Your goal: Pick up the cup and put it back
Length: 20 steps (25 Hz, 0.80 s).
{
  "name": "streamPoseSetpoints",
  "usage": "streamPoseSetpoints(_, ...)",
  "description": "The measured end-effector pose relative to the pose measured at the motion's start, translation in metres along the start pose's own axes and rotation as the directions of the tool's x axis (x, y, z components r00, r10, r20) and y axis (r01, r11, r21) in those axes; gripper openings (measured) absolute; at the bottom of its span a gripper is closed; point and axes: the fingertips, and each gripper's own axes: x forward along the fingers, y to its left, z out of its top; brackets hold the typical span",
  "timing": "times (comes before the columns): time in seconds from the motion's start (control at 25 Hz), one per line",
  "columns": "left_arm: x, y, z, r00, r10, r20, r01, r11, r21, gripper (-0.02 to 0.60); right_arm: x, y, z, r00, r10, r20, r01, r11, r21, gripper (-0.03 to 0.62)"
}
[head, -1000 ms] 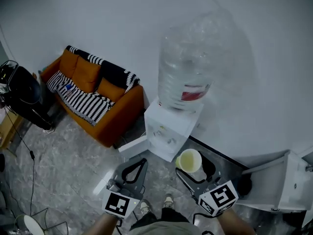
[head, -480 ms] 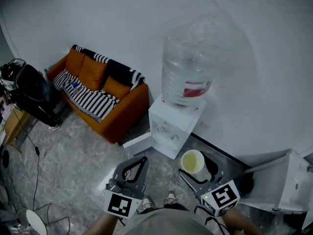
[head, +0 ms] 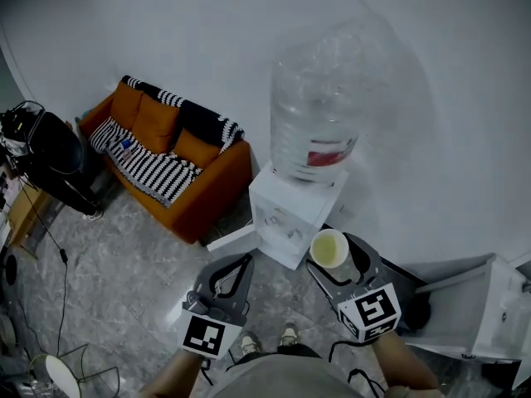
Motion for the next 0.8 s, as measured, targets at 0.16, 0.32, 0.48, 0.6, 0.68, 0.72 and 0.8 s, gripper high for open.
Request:
streamPoseSetpoints(0.16,0.025,0.003,0.004,1.0,-0.003,0.027,0.003,1.0,0.001,0.002,0.026,-0.031,-0.002,0.999,-0.047,0.013,0.047,0.999,0.018,0.354)
streamPoseSetpoints(0.32,0.059,0.009,-0.001,0.999,-0.001,0.041,0.001,1.0,0.003,0.002,0.051,-0.055,-0.009,0.996,-0.085,0.003,0.085,0.996,0.007,0.356)
streamPoseSetpoints(0.48,0.093,0.017,-0.01,0.997,-0.015,0.075,0.012,0.999,0.045,0.002,0.072,-0.073,-0.019,0.993,-0.116,-0.025,0.116,0.993,-0.001,0.357)
streamPoseSetpoints(0.6,0.116,0.025,-0.023,0.998,-0.032,0.056,0.025,0.994,0.108,0.002,0.088,-0.083,-0.03,0.992,-0.127,-0.025,0.127,0.992,-0.001,0.357)
streamPoseSetpoints(0.68,0.13,0.029,-0.03,0.998,-0.039,0.053,0.034,0.995,0.096,0.002,0.1,-0.091,-0.042,0.99,-0.135,-0.04,0.135,0.991,0.005,0.357)
streamPoseSetpoints(0.72,0.136,0.03,-0.034,0.997,-0.044,0.058,0.039,0.996,0.082,0.002,0.106,-0.094,-0.051,0.989,-0.139,-0.056,0.14,0.99,0.011,0.357)
streamPoseSetpoints(0.8,0.147,0.03,-0.043,0.997,-0.053,0.059,0.05,0.997,0.051,0.002,0.116,-0.099,-0.067,0.986,-0.143,-0.086,0.145,0.989,0.028,0.357)
